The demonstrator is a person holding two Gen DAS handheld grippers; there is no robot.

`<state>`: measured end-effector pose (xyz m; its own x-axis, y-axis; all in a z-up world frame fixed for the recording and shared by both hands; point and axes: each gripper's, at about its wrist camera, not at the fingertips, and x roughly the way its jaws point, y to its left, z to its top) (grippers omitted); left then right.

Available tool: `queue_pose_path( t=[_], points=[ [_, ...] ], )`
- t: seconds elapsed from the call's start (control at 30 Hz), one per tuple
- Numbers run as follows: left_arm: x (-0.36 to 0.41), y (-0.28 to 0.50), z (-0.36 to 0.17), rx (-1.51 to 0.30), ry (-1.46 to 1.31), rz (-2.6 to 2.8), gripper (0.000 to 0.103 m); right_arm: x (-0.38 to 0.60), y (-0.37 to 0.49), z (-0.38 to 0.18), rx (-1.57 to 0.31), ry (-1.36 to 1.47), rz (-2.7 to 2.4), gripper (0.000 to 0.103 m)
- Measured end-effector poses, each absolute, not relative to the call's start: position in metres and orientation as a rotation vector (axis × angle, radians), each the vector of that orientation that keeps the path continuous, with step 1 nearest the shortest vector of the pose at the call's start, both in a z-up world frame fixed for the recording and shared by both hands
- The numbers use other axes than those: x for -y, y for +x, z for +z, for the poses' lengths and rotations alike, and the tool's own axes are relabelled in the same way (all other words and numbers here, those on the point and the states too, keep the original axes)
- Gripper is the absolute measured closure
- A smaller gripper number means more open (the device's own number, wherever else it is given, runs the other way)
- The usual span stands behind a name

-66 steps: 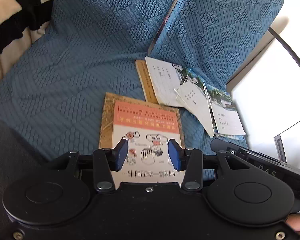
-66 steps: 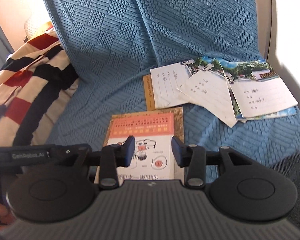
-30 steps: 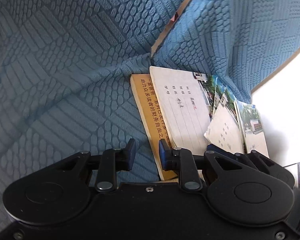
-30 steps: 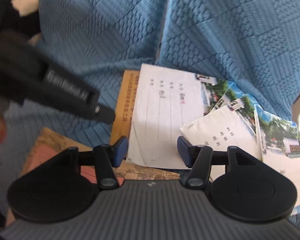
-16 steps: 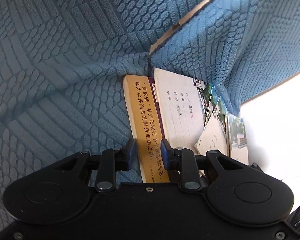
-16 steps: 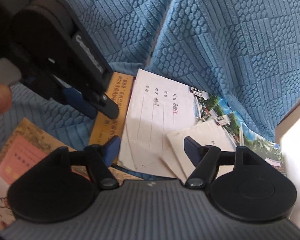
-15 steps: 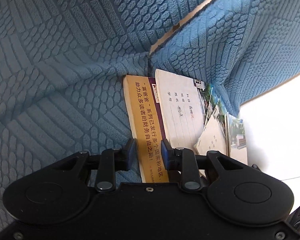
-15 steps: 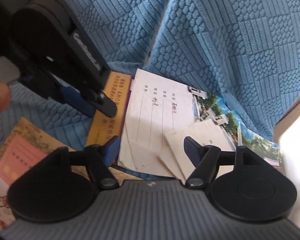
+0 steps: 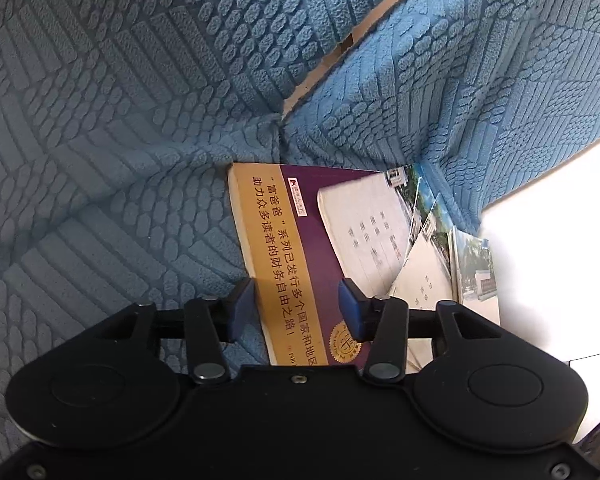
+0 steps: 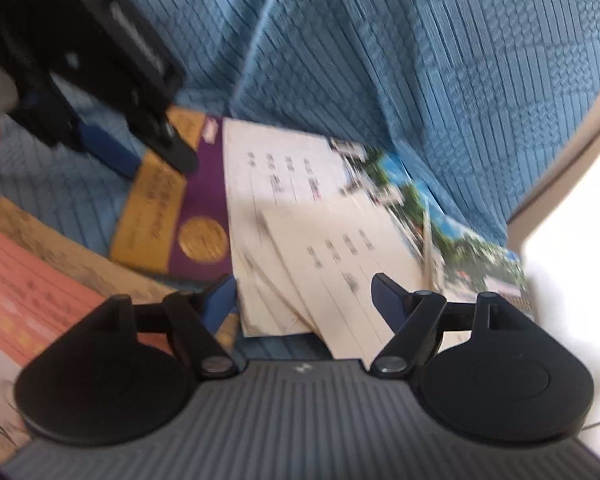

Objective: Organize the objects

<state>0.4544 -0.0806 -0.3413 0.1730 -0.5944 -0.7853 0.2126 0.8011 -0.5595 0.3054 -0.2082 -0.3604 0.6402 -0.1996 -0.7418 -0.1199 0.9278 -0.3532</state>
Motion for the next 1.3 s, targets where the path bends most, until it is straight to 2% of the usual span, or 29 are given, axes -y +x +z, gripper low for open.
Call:
queue_pose_path(
  t=[0.17, 0.3, 0.43, 0.7, 0.93, 1.1, 1.2, 1.23, 1.27, 1.3],
  points=[
    [0.088, 0.451, -0.339, -1.26, -0.312, -0.586, 0.058, 0.222, 0.294, -0.357, -0.9, -0.286, -0.062, 0.028],
    [0.092, 0.451, -0.338, -1.259, -0.31, -0.577, 0.057, 0.224, 0.286, -0.332, -0.862, -0.144, -0.047, 0.029],
    [0.089, 0.458, -0.339, -1.266, -0.38, -0.583, 0.057, 0.241, 0.292, -0.321, -0.896, 0.273, 0.052, 0.028],
    [0.076, 0.469, -0.338, -1.266, -0.55, -0.649, 0.057, 0.261, 0.303, -0.367, -0.96, 1.008, 0.172, 0.026],
    [0.069, 0.477, -0.334, -1.261, -0.615, -0.692, 0.057, 0.265, 0.304, -0.387, -0.924, 1.3, 0.11, 0.026],
    [0.065, 0.479, -0.334, -1.268, -0.652, -0.704, 0.057, 0.264, 0.311, -0.393, -0.874, 1.358, 0.039, 0.027],
    [0.066, 0.477, -0.332, -1.257, -0.651, -0.716, 0.057, 0.266, 0.315, -0.397, -0.842, 1.398, 0.008, 0.032],
    [0.066, 0.478, -0.331, -1.252, -0.654, -0.719, 0.057, 0.265, 0.316, -0.399, -0.843, 1.403, -0.01, 0.043],
    [0.065, 0.478, -0.33, -1.249, -0.652, -0.721, 0.057, 0.266, 0.313, -0.403, -0.852, 1.411, -0.029, 0.049],
    [0.065, 0.478, -0.33, -1.246, -0.651, -0.721, 0.057, 0.267, 0.311, -0.406, -0.871, 1.418, -0.057, 0.065]
  ],
)
